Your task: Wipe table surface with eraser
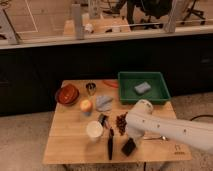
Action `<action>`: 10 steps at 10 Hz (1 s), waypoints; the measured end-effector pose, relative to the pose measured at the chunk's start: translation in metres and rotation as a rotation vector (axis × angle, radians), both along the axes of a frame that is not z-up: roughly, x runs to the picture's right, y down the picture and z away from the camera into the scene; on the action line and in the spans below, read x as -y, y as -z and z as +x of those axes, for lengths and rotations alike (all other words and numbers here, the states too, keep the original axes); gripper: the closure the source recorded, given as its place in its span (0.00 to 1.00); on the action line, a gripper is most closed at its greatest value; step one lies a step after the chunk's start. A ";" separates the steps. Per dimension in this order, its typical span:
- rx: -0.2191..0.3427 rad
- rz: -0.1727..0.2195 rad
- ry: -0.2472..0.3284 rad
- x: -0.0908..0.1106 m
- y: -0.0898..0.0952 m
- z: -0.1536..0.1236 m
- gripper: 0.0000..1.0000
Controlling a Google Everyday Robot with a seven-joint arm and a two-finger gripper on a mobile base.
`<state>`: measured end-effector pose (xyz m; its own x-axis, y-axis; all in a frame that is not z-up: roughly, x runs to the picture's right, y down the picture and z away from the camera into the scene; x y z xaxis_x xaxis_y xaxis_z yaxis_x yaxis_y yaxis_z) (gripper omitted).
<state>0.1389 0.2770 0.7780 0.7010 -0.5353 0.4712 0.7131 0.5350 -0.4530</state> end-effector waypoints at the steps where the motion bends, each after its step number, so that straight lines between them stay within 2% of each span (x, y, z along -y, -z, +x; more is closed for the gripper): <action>1: 0.015 -0.001 0.010 -0.004 0.003 -0.008 1.00; 4: 0.048 -0.010 0.037 -0.016 0.012 -0.024 1.00; 6: 0.058 -0.012 0.052 -0.024 0.019 -0.025 1.00; 8: 0.052 -0.013 0.062 -0.029 0.024 -0.017 1.00; 10: 0.021 -0.015 0.063 -0.032 0.021 0.002 1.00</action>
